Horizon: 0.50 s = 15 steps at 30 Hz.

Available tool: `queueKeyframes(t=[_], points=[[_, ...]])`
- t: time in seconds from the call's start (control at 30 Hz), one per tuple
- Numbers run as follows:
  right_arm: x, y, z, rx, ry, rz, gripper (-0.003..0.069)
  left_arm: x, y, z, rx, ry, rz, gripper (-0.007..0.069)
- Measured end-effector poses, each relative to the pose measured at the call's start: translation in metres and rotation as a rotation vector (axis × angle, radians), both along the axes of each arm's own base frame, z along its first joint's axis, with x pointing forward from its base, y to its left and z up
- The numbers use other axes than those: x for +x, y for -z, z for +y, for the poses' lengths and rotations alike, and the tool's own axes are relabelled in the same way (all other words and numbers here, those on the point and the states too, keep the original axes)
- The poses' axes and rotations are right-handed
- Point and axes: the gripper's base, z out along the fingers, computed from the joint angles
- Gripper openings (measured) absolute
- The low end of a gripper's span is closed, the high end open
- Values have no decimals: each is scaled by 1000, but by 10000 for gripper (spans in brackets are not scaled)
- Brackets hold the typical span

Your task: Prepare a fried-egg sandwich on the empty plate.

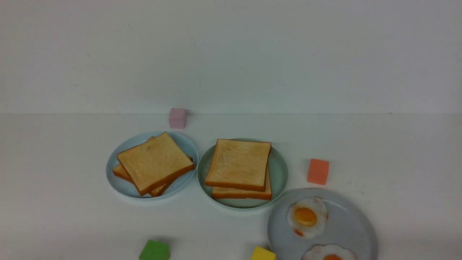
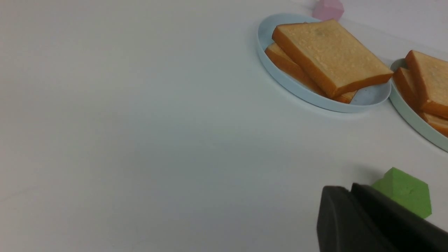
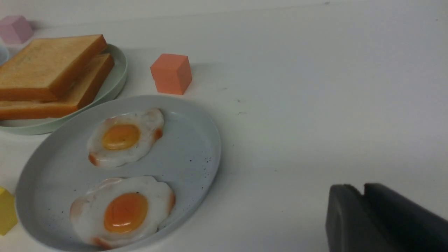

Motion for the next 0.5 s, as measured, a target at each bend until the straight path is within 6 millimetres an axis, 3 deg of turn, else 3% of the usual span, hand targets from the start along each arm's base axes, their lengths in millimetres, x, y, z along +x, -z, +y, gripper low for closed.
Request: queueKeyframes(t=[0.5], points=[[0,0,0,1,1,0,106,0,0,0,0,0,0,72]])
